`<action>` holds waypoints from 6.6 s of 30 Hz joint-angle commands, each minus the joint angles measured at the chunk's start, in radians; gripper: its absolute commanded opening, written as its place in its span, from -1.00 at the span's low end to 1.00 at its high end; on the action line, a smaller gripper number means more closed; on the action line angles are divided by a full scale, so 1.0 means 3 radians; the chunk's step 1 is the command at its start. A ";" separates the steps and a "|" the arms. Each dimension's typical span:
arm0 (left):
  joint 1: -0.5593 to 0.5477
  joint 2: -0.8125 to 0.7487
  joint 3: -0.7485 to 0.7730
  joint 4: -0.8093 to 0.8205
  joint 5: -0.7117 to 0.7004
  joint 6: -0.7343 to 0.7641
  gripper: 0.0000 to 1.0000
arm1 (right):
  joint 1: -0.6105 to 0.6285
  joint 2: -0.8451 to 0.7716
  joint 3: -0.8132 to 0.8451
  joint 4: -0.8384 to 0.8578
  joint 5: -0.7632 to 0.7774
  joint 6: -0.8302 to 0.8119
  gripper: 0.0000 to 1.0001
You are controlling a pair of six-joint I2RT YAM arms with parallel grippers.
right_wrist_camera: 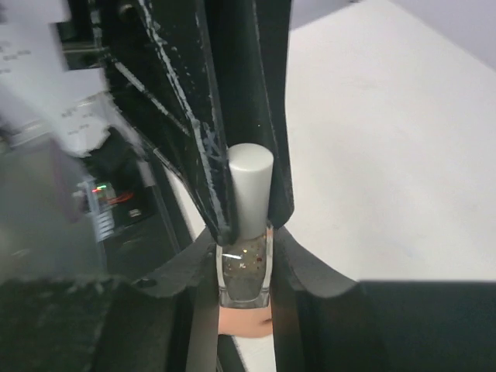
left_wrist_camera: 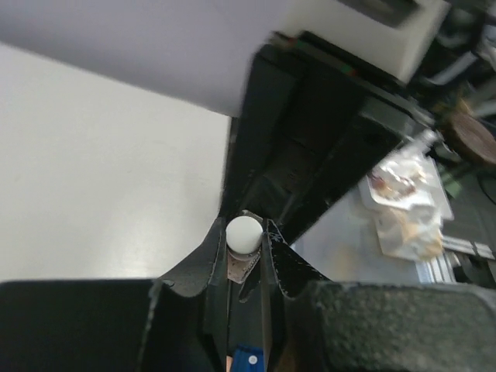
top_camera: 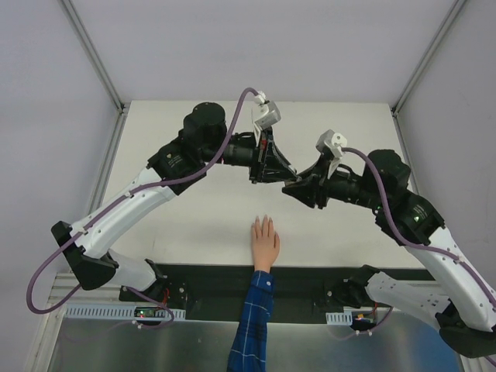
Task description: Paint the nails
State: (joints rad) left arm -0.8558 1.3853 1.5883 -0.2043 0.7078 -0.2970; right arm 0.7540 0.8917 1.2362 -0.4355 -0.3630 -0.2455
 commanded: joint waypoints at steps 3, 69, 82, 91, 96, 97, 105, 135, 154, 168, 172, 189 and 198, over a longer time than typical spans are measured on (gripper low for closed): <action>-0.0021 -0.0327 -0.0370 0.0471 0.1271 0.0269 -1.00 | -0.0070 -0.0012 -0.0066 0.1567 -0.2930 0.1051 -1.00; 0.0173 -0.0322 -0.0344 0.0650 0.1373 0.0126 -1.00 | -0.0044 -0.0114 -0.0014 0.1319 -0.2942 0.0803 -0.99; 0.0383 -0.0338 -0.0094 0.0461 0.0531 -0.0314 0.60 | -0.0187 -0.0022 0.0225 0.0164 -0.0740 0.0087 -0.99; 0.0276 -0.0328 -0.0033 0.0170 -0.0666 -0.0524 0.58 | -0.0182 0.0111 0.0282 0.0234 0.0176 0.0199 -0.99; -0.0015 -0.0287 -0.0012 0.0165 -0.1168 -0.0370 0.58 | -0.0171 0.0131 0.0251 0.0326 0.0172 0.0245 -0.99; -0.0026 -0.0231 0.0013 0.0164 -0.1168 -0.0390 0.57 | -0.0176 0.0131 0.0246 0.0352 0.0167 0.0256 -0.99; -0.0097 -0.0098 0.0100 0.0154 -0.1250 -0.0524 0.04 | -0.0146 0.0106 0.0241 0.0388 0.0182 0.0261 -0.99; -0.0098 -0.0542 -0.0472 0.1227 0.1598 -0.0273 -1.00 | -0.0212 0.0004 -0.0393 0.2086 -0.2979 0.1310 -1.00; 0.0214 -0.0461 -0.0049 0.0380 -0.0078 -0.0661 0.63 | -0.0141 -0.0088 0.0047 0.0286 -0.0407 0.0087 -0.99; 0.0041 -0.0134 0.0044 0.0333 -0.0646 -0.0825 0.38 | 0.0115 -0.0042 0.0057 0.0388 0.0504 0.0031 -0.99; 0.0010 -0.0067 0.0039 0.0338 -0.0672 -0.0835 0.14 | 0.0156 -0.0042 0.0062 0.0403 0.0576 0.0016 -0.99; 0.0056 -0.0138 -0.0472 0.1380 0.1423 -0.0713 -1.00 | -0.0059 -0.0053 -0.0040 0.1187 -0.2555 0.0768 -1.00; 0.0061 -0.0210 -0.0738 0.2788 0.1752 -0.1418 -1.00 | -0.0054 -0.0037 -0.0148 0.1508 -0.2595 0.1080 -1.00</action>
State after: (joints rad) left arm -0.8326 1.3022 1.3727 0.4408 1.1542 -0.6270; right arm 0.7288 0.9123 1.1702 -0.1371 -0.9970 0.0788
